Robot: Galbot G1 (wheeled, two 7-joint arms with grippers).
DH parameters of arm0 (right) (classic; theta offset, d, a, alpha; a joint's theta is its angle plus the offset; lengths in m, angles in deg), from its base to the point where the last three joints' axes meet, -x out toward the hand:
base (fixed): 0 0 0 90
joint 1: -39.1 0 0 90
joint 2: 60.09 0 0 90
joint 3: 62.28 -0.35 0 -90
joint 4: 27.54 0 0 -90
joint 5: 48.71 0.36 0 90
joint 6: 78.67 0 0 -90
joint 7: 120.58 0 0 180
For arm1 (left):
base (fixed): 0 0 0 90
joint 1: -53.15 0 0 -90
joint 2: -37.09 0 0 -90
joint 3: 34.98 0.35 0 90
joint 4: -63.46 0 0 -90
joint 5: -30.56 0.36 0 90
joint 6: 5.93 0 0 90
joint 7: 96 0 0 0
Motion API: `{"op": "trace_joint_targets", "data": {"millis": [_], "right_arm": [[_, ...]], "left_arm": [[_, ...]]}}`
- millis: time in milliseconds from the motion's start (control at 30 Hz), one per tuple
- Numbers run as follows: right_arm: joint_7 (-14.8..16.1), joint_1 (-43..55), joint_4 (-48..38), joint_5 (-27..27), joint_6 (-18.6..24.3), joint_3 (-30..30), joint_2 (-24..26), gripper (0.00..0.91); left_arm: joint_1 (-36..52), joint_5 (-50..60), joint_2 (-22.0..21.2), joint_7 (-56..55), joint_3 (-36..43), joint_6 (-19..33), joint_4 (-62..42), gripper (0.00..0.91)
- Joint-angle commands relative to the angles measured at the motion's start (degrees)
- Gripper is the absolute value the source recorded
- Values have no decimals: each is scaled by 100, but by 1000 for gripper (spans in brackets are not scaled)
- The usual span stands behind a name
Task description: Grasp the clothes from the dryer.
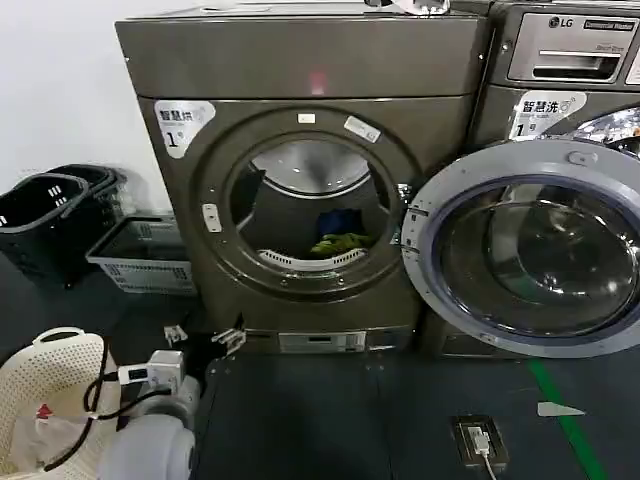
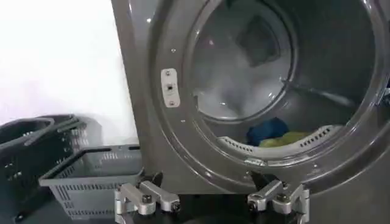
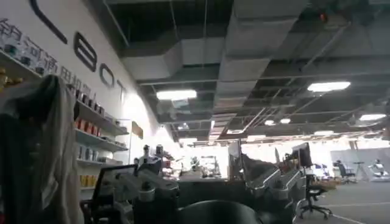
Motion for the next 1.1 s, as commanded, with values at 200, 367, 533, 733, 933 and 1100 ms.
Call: {"op": "trace_joint_targets", "data": {"millis": [200, 367, 533, 733, 933, 1100], "right_arm": [[-3, 1, 18, -1, 4, -14, -31, 907], [-5, 2, 9, -1, 6, -10, -31, 907], [-4, -9, 10, -1, 10, -10, -34, 907], [-14, 15, 34, -1, 6, 13, -35, 907], [-26, -2, 21, 8, 44, -4, -46, 907], [-47, -51, -22, -7, 211, -28, -66, 907]], "left_arm": [[39, -10, 35, 9, 3, -281, -25, 907], [39, -2, 27, 11, 13, -281, -19, 907], [31, -5, 45, 15, -7, -281, 0, 907], [25, -5, 39, 15, -10, -281, 8, 907], [30, -4, 39, 15, 4, -281, 2, 907], [23, 2, 39, 12, 8, -281, 1, 907]]}}
